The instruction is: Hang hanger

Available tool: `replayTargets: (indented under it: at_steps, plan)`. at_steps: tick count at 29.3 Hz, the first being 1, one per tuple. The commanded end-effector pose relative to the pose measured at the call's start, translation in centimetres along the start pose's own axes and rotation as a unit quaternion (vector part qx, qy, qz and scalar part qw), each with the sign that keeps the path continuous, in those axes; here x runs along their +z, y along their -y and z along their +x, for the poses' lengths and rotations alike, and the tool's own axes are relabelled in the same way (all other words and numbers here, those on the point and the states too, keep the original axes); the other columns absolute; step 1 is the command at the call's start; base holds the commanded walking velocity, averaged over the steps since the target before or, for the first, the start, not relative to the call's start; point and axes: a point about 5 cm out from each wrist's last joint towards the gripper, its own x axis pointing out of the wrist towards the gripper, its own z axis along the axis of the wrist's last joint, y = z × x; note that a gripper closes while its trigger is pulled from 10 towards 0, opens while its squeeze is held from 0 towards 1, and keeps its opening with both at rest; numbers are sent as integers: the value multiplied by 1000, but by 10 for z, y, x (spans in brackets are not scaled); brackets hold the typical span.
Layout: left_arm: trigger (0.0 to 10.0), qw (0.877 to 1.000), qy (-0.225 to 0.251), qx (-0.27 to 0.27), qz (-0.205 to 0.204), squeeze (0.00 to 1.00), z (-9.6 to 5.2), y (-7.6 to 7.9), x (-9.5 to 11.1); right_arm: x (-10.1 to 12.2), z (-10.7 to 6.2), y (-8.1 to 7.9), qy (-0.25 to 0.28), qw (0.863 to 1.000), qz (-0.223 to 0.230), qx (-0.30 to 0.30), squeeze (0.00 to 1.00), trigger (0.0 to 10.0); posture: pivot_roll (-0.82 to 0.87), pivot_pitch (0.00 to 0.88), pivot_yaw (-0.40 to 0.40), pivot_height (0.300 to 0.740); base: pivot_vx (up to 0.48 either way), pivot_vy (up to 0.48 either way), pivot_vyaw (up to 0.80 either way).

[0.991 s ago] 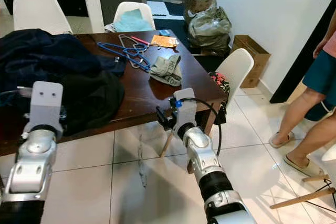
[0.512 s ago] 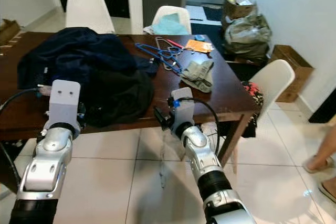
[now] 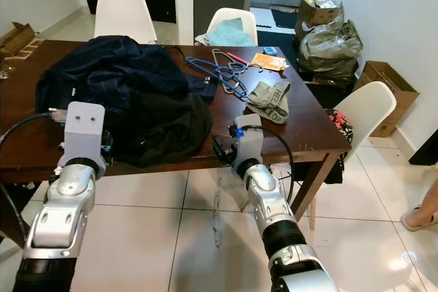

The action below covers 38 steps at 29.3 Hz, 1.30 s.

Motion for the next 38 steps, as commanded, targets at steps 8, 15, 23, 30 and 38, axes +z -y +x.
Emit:
replayTargets:
  at_steps: [8, 15, 23, 30, 38]
  plan:
    - [10000, 1000, 8, -1, -27, 0, -1, 3, 2, 1, 2, -5, -2, 1000, -21, 21, 0, 10000, 94, 0, -133, 740, 242, 0, 145]
    - [10000, 999, 13, 3, -31, 0, 0, 2, 4, 1, 3, -3, 0, 1000, -7, 10, 0, 10000, 93, 0, -132, 740, 401, 0, 229]
    - [10000, 1000, 11, -20, -15, 0, 0, 7, 5, 3, 2, 1, 2, 1000, -3, 1, 0, 10000, 90, 0, -131, 740, 149, 0, 0]
    - [10000, 995, 42, -89, 19, 0, -2, 21, 15, 5, 3, 7, 4, 1000, 0, -26, 0, 10000, 91, 0, -133, 740, 0, 0, 0]
    - [10000, 994, 58, -96, 4, 0, -2, 23, 26, 9, 4, 12, 15, 999, 15, -41, 0, 10000, 88, 0, -134, 740, 0, 0, 0]
